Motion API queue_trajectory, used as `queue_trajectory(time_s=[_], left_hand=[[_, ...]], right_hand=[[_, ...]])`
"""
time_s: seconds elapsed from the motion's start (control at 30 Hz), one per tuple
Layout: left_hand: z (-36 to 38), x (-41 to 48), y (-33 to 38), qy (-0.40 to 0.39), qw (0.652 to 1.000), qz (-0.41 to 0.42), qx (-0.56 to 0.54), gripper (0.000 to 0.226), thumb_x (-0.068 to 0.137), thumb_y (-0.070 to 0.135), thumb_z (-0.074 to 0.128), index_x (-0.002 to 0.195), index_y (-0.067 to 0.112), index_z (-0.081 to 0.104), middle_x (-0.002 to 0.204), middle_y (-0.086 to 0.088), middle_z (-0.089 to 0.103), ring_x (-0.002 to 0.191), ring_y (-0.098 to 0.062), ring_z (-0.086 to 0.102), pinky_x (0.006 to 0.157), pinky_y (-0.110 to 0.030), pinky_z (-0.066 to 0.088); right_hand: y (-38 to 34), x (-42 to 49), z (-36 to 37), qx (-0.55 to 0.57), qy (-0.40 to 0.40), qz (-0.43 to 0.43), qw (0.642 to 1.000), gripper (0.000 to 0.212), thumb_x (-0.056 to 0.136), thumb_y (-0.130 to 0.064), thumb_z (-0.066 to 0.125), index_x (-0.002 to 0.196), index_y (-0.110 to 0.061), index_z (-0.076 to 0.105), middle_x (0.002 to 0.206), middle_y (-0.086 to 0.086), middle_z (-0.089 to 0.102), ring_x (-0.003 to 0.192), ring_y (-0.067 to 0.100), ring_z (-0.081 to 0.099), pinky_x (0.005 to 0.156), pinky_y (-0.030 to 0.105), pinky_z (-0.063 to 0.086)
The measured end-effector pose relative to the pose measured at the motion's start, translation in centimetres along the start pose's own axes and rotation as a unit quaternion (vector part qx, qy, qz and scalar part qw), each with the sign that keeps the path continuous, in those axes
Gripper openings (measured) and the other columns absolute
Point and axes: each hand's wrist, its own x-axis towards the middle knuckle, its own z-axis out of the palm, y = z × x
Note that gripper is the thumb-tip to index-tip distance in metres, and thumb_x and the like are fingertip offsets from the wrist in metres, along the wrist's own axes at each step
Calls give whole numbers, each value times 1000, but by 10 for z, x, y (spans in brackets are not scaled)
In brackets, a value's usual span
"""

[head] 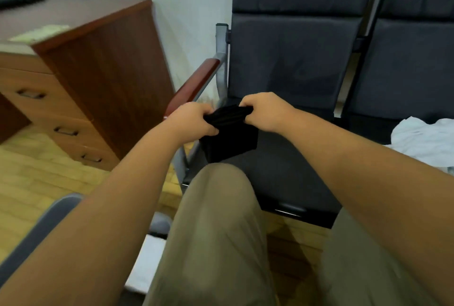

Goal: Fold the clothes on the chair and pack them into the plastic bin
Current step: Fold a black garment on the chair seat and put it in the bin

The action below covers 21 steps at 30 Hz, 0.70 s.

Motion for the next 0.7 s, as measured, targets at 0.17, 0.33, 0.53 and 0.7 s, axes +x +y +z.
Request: queue_trajectory(time_s=[0.17, 0.33, 0.53, 0.7], left_hand=[[-26, -64, -58, 22, 995, -69, -66, 20, 88, 37, 84, 100, 25, 73, 97, 1, 72, 92, -18, 67, 83, -40, 58], [-26, -129, -129, 35, 981, -156, -113, 17, 93, 42, 78, 98, 27, 71, 95, 2, 73, 90, -20, 71, 82, -47, 61], [4, -197, -201, 53, 952, -253, -164, 17, 93, 36, 78, 94, 21, 70, 86, 0, 70, 85, -19, 69, 72, -39, 53], [42, -235, -240, 47, 924, -315, -211, 18, 94, 34, 76, 86, 22, 64, 79, 3, 67, 77, -16, 65, 64, -35, 48]], right_hand=[[-76, 22, 34, -74, -46, -91, 992, 12, 95, -20, 66, 105, -20, 73, 99, 1, 68, 97, 23, 63, 83, 40, 53], [-146, 35, 87, -91, -117, -171, 974, 15, 99, -27, 72, 113, -21, 71, 107, -1, 66, 100, 21, 60, 81, 35, 46], [-216, 44, 166, -145, -242, -217, 934, 25, 101, -25, 69, 127, -21, 69, 116, 0, 68, 105, 22, 64, 93, 42, 56], [-249, 42, 232, -181, -309, -217, 908, 20, 101, -8, 55, 114, -11, 70, 106, 6, 67, 92, 24, 60, 68, 34, 49]])
